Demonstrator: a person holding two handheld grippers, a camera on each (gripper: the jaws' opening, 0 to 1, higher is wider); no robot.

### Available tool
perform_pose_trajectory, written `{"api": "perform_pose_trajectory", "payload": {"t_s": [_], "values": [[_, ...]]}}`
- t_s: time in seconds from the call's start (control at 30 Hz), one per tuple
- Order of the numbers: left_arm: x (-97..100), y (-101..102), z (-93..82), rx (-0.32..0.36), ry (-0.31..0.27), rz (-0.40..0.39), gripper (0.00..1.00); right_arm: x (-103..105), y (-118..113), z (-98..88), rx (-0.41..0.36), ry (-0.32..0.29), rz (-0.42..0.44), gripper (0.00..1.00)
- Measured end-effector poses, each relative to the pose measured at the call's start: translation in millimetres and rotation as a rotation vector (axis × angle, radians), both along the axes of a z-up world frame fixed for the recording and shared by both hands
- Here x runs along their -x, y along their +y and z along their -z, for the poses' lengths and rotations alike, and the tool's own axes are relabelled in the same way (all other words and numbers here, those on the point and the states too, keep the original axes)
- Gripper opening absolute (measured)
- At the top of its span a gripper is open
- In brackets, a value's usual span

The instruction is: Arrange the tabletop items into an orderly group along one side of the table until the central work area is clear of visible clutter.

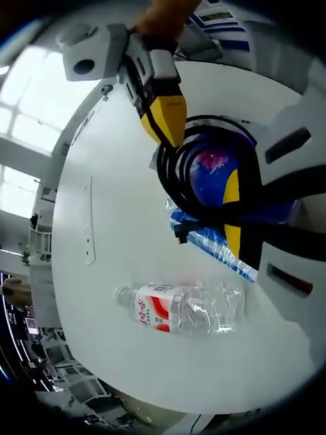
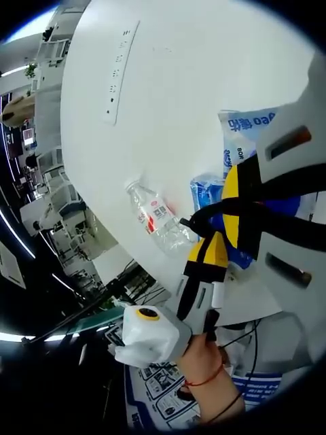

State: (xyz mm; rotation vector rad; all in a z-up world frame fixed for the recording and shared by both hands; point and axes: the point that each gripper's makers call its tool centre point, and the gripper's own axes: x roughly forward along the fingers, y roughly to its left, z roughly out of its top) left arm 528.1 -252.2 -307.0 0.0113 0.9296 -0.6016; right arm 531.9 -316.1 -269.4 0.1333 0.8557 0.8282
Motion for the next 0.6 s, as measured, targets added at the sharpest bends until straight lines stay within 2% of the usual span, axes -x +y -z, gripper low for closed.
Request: {"api": "perform_pose_trajectory", "payload": {"t_s": [0.2, 0.23, 0.6], "values": [[0.3, 0.1, -3.2, -0.001, -0.014, 0.009, 0.05, 1.5, 1.2, -6.4, -0.016, 0.002, 0.001, 0.01], [0.0, 0.3, -3.8, -0.008, -0.031, 0.020, 0.05, 2.0, 1.6, -6.9, -0.017, 0.004, 0.000, 0.01], [-0.6, 0.8, -7.7, -0.002, -0.037, 0.015, 0.05, 5.2, 2.2, -13.6, -0.064, 0.033, 0.005, 0.00]]}}
